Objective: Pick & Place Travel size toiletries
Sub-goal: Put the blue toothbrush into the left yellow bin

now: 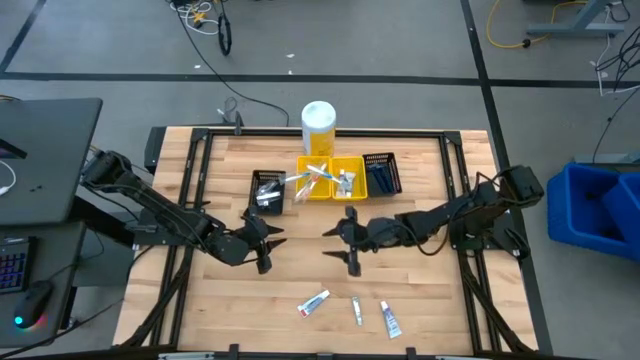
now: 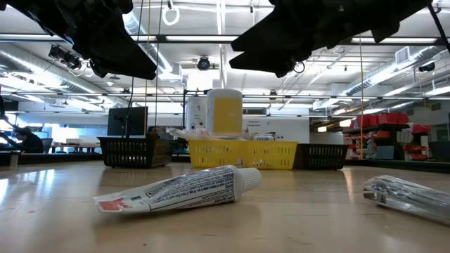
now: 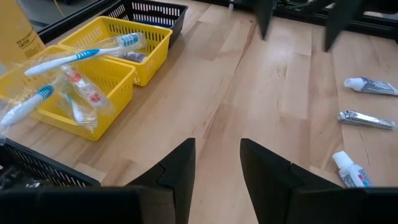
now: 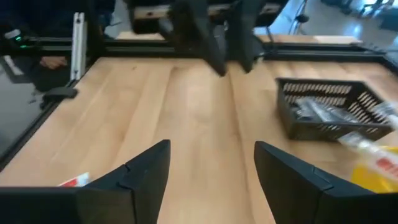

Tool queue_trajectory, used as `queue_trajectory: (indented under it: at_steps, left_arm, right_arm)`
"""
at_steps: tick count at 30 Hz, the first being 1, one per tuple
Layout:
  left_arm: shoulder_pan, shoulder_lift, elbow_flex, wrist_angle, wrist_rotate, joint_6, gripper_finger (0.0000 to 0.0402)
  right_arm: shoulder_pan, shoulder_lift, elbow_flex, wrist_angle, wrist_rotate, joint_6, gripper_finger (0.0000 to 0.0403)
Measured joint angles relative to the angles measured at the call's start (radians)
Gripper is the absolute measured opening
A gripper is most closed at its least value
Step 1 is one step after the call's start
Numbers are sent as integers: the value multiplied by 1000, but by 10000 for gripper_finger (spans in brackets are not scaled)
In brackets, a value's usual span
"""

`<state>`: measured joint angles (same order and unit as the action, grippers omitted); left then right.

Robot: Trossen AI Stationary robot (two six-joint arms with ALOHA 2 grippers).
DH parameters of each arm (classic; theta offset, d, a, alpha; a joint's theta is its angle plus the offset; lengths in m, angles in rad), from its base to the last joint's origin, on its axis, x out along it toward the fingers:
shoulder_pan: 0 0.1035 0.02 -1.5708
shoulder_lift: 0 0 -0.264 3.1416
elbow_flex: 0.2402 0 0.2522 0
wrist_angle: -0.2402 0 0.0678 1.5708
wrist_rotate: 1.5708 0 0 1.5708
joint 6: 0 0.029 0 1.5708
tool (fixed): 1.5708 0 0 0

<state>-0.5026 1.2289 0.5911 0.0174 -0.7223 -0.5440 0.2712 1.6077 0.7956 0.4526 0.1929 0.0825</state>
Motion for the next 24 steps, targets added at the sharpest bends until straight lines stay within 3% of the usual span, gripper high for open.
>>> queue_trajectory:
  at_steps: [8,14,24]
  left_arm:
    - [0,0,0,1,0,-2,134]
    - [0,0,0,2,1,-2,134]
    - [0,0,0,2,12,2,134]
  right_arm:
    - [99,16,0,-55,-144,42,239]
    - [188,42,0,-94,-143,28,228]
    - [286,42,0,-209,-142,196,229]
